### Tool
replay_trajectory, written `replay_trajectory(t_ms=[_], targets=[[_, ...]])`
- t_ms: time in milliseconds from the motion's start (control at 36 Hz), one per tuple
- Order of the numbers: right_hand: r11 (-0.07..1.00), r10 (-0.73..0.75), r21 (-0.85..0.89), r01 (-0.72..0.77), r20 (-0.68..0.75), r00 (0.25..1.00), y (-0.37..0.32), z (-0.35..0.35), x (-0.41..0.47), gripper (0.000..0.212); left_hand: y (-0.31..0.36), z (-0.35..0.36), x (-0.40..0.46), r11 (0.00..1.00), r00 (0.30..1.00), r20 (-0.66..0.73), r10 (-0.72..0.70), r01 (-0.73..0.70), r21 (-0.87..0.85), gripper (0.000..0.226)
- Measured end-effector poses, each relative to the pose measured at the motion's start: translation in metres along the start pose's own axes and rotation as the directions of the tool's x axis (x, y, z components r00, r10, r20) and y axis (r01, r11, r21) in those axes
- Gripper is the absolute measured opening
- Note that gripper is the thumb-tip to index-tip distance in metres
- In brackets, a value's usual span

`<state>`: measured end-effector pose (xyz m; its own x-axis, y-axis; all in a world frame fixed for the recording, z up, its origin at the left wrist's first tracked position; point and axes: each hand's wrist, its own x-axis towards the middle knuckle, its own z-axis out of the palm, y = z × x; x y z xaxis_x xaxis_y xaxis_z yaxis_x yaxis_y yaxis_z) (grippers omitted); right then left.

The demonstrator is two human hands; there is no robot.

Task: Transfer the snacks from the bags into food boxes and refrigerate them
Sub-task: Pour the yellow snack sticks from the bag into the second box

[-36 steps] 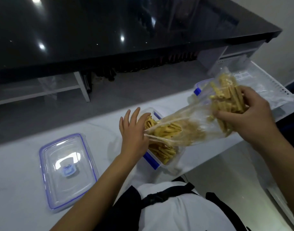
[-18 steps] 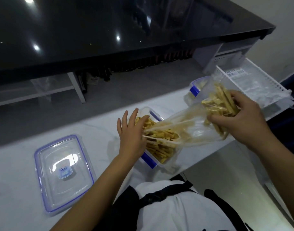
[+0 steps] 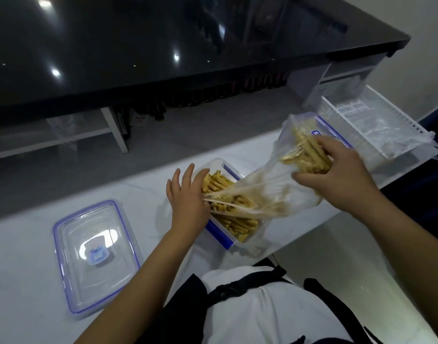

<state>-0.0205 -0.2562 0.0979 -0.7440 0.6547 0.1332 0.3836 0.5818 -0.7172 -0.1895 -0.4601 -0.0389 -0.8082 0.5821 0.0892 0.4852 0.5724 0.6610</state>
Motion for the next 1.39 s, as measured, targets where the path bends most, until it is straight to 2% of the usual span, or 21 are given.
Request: replay_trajectory(t_ms=[111,222,333,445,528,583,667,778,861,945,1000,1056,1111,1167,1222,1278,1334,1389], targets=[[0.999,-0.028,0.043,0.032,-0.078,0.997,0.004,-0.006,0.001,0.037,-0.002,0.007,-0.004,0.999,0.999,0.007,0.032,-0.032,-0.018,0.059],[0.997,-0.059,0.051,0.060,-0.029,0.998,0.003,-0.003,0.000,0.033,-0.002,0.010,-0.006,0.999,0.999,0.023,0.043,-0.042,-0.009,0.066],[0.991,-0.083,0.100,0.092,-0.089,0.992,0.000,-0.009,0.003,0.031,-0.004,0.008,-0.004,0.998,1.000,-0.020,0.018,-0.019,-0.053,0.068],[0.974,-0.168,0.121,0.191,-0.178,0.970,-0.007,-0.009,0.006,0.037,0.001,0.007,-0.004,0.994,0.997,-0.069,0.033,-0.039,-0.102,0.075],[0.959,-0.221,0.128,0.251,-0.210,0.952,-0.011,0.001,0.008,0.041,-0.001,0.007,-0.004,0.991,0.999,-0.021,0.033,-0.035,-0.127,0.070],[0.965,-0.186,0.159,0.210,-0.156,0.970,-0.011,0.009,0.011,0.040,-0.003,0.008,-0.006,0.991,0.999,0.029,0.016,-0.012,-0.135,0.054],[0.989,-0.105,0.113,0.100,0.037,0.994,-0.003,0.028,0.012,0.038,-0.004,0.008,-0.010,0.988,0.999,0.032,0.020,-0.015,-0.157,0.037],[0.997,-0.052,0.059,0.045,0.118,0.992,0.008,0.046,0.008,0.032,-0.003,0.000,-0.015,0.984,0.997,0.016,0.078,-0.074,-0.161,0.039],[0.994,-0.064,0.092,0.056,0.087,0.994,0.003,0.050,0.009,0.031,-0.004,-0.010,-0.017,0.981,0.990,0.095,0.102,-0.085,-0.172,0.039],[0.989,-0.101,0.115,0.096,0.034,0.994,-0.008,0.056,0.009,0.035,-0.004,-0.024,-0.016,0.985,0.959,0.254,0.127,-0.091,-0.150,0.057],[0.986,-0.118,0.124,0.109,0.068,0.991,-0.013,0.060,0.007,0.040,-0.004,-0.036,-0.014,0.985,0.916,0.374,0.142,-0.094,-0.144,0.072],[0.986,-0.109,0.137,0.090,0.135,0.985,-0.013,0.063,0.002,0.044,-0.003,-0.048,-0.010,0.977,0.868,0.471,0.155,-0.064,-0.204,0.085],[0.988,-0.097,0.132,0.077,0.157,0.983,-0.009,0.065,-0.003,0.039,0.006,-0.058,-0.005,0.937,0.858,0.486,0.166,0.016,-0.348,0.090],[0.990,-0.090,0.121,0.073,0.142,0.986,-0.006,0.064,-0.009,0.027,0.023,-0.058,0.004,0.879,0.893,0.428,0.137,0.090,-0.469,0.087],[0.988,-0.092,0.133,0.076,0.122,0.988,-0.004,0.064,-0.013,0.022,0.043,-0.051,0.014,0.873,0.917,0.385,0.107,0.099,-0.477,0.079],[0.985,-0.094,0.156,0.078,0.099,0.991,-0.004,0.064,-0.015,0.021,0.057,-0.043,0.024,0.867,0.922,0.369,0.113,0.091,-0.491,0.057],[0.982,-0.084,0.175,0.072,0.064,0.994,-0.004,0.062,-0.016,0.024,0.062,-0.038,0.033,0.801,0.930,0.344,0.130,0.105,-0.589,0.023],[0.978,-0.079,0.196,0.070,0.042,0.996,-0.002,0.056,-0.017,0.025,0.062,-0.039,0.037,0.749,0.933,0.319,0.163,0.094,-0.656,0.014]])
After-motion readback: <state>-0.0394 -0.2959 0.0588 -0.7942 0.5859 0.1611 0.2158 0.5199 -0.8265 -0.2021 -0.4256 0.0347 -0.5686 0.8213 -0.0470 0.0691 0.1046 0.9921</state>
